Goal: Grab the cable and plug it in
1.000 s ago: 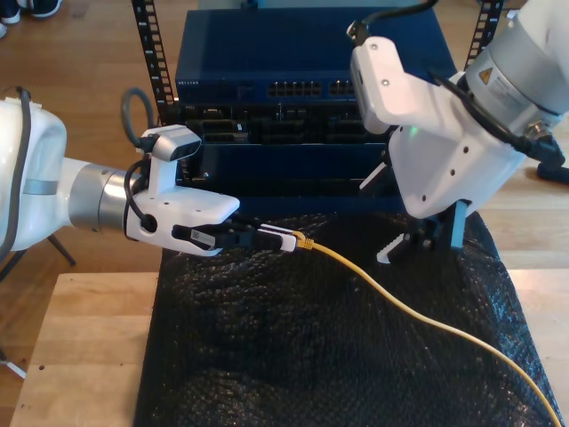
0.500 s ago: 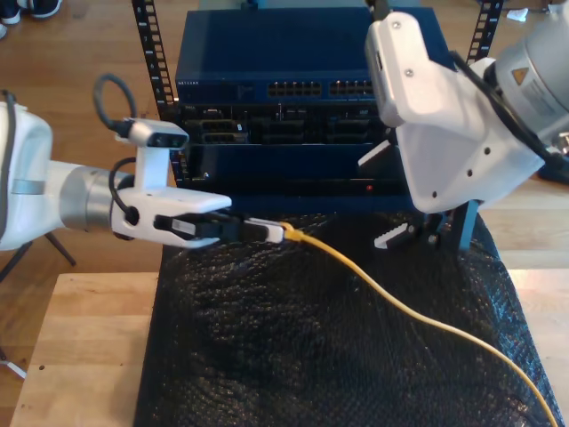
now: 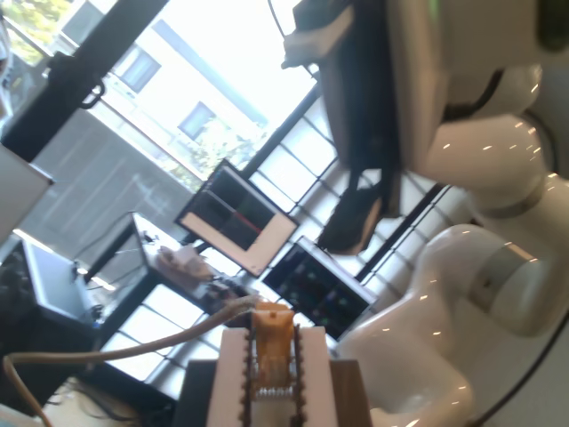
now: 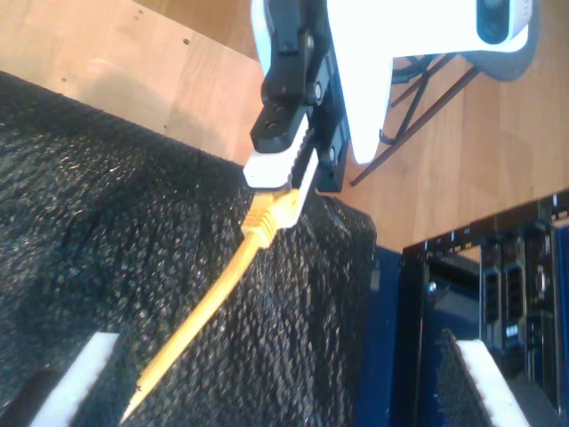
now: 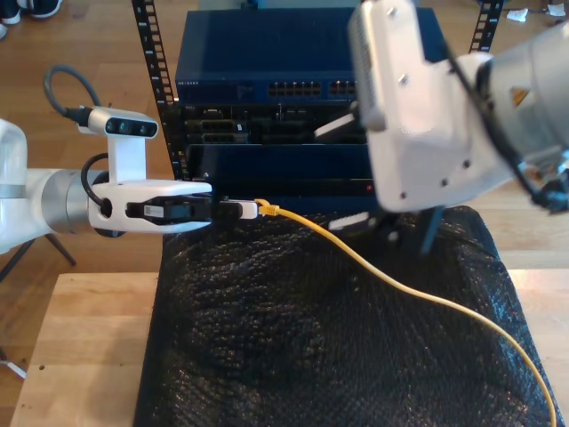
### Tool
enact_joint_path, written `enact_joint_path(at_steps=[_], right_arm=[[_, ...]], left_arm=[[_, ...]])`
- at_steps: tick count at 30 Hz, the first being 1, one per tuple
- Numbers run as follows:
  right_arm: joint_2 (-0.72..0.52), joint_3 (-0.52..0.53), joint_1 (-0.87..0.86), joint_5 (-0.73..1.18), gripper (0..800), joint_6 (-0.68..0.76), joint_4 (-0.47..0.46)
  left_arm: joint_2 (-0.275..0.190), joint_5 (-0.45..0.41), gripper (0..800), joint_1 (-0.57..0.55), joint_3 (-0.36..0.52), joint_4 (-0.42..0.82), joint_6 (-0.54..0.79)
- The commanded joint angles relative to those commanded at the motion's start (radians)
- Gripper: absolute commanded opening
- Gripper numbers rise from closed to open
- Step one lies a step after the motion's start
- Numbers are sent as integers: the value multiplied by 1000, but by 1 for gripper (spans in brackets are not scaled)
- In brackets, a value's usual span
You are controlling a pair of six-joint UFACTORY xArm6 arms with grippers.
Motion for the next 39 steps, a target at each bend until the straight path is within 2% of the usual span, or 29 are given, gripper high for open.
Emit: enact_joint_path(at_steps=[8, 17, 32, 35, 39], right_arm=[[-8, 61, 100, -161, 799, 0, 0], [-77, 149, 187, -319, 799, 0, -2], [-115, 195, 229, -407, 791, 0, -2], [-117, 192, 238, -416, 749, 0, -2], [-115, 190, 247, -457, 589, 6, -2]], left_arm=[[18, 31, 13, 0, -2, -14, -3], [35, 94, 16, 0, 2, -60, -5], [38, 149, 20, -2, 8, -94, -5], [40, 157, 20, -2, 9, -94, -5], [46, 167, 22, -2, 11, -92, -5]])
